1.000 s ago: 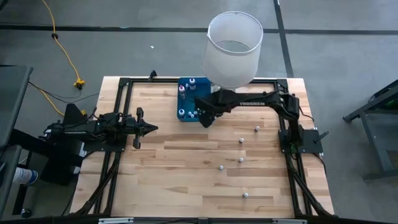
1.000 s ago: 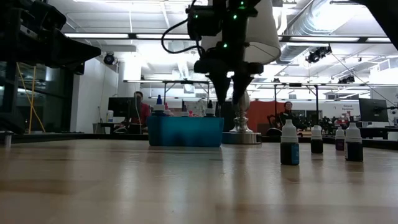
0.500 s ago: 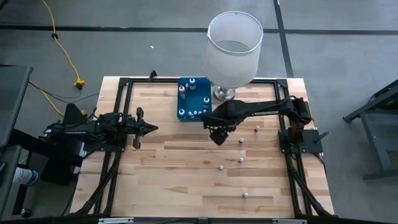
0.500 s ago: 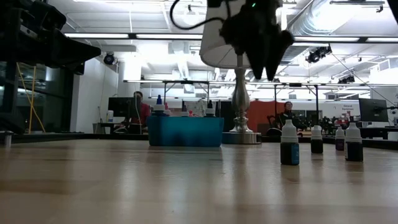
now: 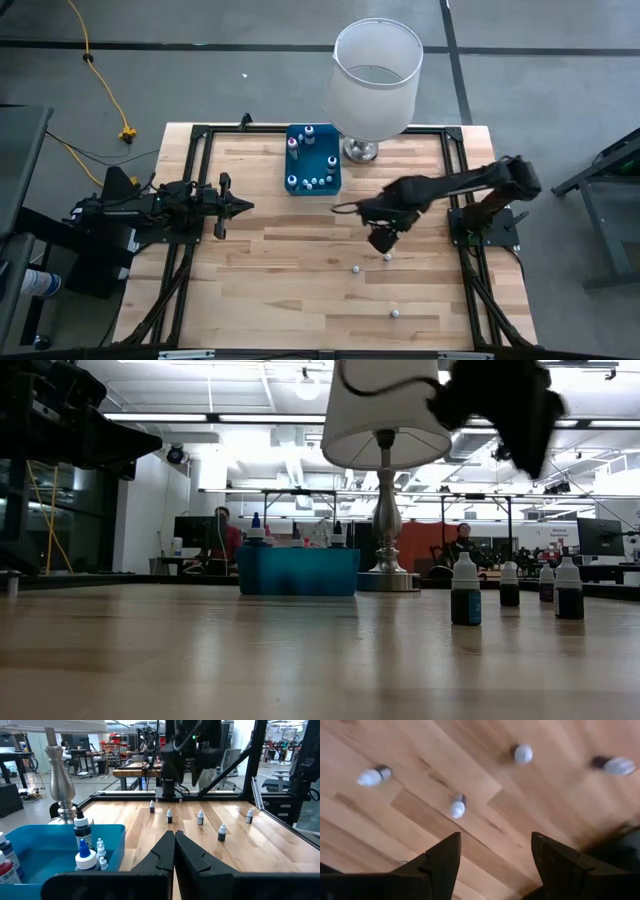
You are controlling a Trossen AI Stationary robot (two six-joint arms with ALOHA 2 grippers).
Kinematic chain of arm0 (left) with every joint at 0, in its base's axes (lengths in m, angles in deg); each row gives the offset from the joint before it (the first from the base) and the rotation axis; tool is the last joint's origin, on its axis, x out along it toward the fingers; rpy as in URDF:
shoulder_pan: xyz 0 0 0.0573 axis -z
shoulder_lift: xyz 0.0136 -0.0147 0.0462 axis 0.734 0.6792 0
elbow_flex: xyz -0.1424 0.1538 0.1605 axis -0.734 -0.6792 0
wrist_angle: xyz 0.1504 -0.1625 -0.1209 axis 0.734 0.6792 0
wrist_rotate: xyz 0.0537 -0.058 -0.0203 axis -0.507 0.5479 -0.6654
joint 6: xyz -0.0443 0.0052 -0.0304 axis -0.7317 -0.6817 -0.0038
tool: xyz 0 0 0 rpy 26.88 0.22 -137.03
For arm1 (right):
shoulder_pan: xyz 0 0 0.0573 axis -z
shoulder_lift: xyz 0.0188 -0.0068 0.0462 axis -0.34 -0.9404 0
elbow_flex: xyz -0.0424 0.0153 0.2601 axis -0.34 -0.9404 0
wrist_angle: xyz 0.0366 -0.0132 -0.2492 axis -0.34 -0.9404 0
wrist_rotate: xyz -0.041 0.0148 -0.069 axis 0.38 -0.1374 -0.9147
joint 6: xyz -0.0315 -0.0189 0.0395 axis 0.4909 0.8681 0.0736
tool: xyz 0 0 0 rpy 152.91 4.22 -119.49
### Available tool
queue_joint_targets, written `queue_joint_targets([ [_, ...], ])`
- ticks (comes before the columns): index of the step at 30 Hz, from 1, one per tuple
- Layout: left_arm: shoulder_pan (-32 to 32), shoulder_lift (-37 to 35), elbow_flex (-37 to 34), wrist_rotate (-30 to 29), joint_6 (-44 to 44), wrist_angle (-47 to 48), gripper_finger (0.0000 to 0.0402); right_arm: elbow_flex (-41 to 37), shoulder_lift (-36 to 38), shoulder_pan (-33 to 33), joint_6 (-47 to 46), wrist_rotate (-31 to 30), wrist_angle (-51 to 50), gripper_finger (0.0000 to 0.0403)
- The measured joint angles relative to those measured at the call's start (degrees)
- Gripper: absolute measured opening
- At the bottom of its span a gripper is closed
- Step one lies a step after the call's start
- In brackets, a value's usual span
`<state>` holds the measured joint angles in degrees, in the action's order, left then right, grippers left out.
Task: Pick & Place food coloring
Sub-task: Put the small red food coloring bottle into the blue bin
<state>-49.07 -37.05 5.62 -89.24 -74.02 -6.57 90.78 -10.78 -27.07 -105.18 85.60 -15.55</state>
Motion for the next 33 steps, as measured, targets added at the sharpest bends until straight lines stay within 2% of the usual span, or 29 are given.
queue_joint_targets([
  [4, 0.0, 0.0, 0.0, 0.0, 0.0, 0.0, 0.0, -12.1, 7.7, -2.5, -4.4, 1.8, 11.4, 0.0228],
  [7, 0.0, 0.0, 0.0, 0.0, 0.0, 0.0, 0.0, -18.4, 12.9, -4.2, -4.3, 1.8, 14.6, 0.0229],
  [12, 0.0, 0.0, 0.0, 0.0, 0.0, 0.0, 0.0, -25.1, 20.7, -5.7, 3.4, -2.2, 14.2, 0.0227],
  [18, 0.0, 0.0, 0.0, 0.0, 0.0, 0.0, 0.0, -30.3, 27.2, -6.0, 18.8, -9.0, 12.5, 0.0225],
  [21, 0.0, 0.0, 0.0, 0.0, 0.0, 0.0, 0.0, -32.9, 29.8, -4.8, 24.8, -11.4, 12.1, 0.0223],
  [26, 0.0, 0.0, 0.0, 0.0, 0.0, 0.0, 0.0, -37.0, 32.2, -0.5, 31.1, -12.1, 12.5, 0.0223],
  [33, 0.0, 0.0, 0.0, 0.0, 0.0, 0.0, 0.0, -37.8, 32.5, 7.3, 31.8, -9.3, 13.4, 0.022],
])
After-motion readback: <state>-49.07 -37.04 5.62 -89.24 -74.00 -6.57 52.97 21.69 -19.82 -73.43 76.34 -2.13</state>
